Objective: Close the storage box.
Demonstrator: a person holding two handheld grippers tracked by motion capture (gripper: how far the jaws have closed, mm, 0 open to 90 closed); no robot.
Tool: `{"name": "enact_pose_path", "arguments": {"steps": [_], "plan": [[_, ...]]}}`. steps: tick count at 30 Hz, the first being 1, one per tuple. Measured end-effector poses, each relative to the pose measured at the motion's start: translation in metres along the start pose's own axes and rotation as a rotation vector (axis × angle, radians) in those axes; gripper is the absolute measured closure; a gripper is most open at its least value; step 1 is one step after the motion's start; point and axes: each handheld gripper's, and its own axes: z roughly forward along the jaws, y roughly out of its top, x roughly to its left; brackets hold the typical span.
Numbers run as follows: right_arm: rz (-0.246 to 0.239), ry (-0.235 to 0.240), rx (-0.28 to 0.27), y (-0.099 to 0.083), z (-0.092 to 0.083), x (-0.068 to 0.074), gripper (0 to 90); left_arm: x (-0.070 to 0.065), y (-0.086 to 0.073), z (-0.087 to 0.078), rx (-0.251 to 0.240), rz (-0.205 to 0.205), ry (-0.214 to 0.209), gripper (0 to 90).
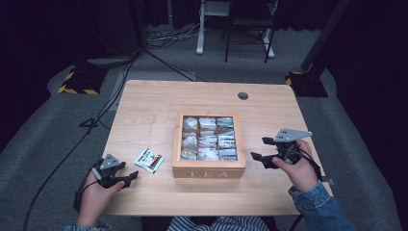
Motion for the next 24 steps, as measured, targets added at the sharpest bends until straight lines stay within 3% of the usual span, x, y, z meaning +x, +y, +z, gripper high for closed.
{"name": "enact_pose_path", "arguments": {"steps": [2, 5, 10, 11, 24], "plan": [[0.022, -0.039, -0.030, -0.004, -0.006, -0.011, 22.6, 0.000, 0.000, 0.001, 0.000, 0.005, 0.006, 31.5], [0.038, -0.062, -0.034, -0.007, -0.009, -0.017, 21.0, 0.001, 0.001, 0.002, -0.001, 0.004, 0.006, 30.8], [0.071, -0.116, -0.018, -0.017, -0.012, -0.034, 20.2, 0.002, 0.002, 0.004, -0.006, 0.000, 0.011, 29.4], [0.079, -0.148, -0.003, -0.022, -0.012, -0.041, 19.8, 0.002, 0.003, 0.004, -0.005, 0.001, 0.013, 29.5], [0.159, -0.212, 0.040, -0.056, -0.011, -0.073, 17.2, 0.005, 0.005, 0.009, -0.014, 0.011, 0.021, 25.0]]}}
